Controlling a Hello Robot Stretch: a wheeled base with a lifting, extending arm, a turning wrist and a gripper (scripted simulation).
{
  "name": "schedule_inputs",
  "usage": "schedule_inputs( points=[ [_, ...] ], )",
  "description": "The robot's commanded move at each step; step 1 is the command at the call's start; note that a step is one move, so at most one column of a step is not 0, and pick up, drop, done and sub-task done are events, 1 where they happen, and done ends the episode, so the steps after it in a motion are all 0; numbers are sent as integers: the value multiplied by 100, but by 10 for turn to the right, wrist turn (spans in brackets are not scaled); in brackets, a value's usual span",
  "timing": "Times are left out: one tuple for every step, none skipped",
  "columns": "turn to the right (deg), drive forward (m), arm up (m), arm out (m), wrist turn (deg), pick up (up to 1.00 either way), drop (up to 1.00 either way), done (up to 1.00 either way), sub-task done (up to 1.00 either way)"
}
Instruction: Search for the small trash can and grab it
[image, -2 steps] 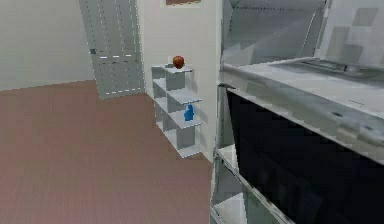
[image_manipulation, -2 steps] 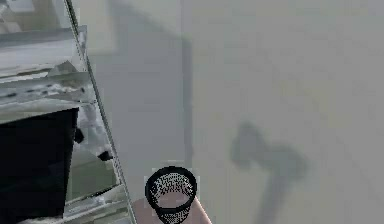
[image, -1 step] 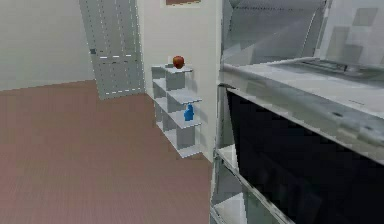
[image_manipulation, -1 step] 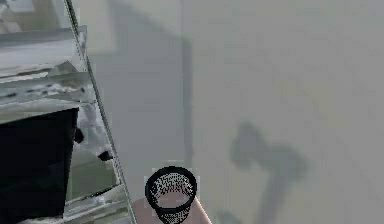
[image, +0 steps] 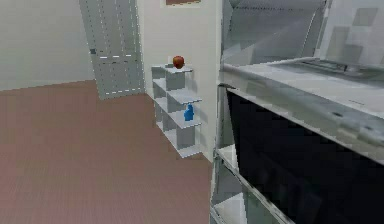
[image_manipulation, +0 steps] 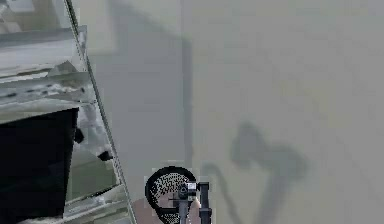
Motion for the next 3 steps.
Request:
schedule_inputs(
  points=[
    [0, 0, 0, 0, 450, 0, 0, 0, 0],
    [0, 0, 0, 0, 450, 0, 0, 0, 0],
    [0, 0, 0, 0, 450, 0, 0, 0, 0]
  ],
)
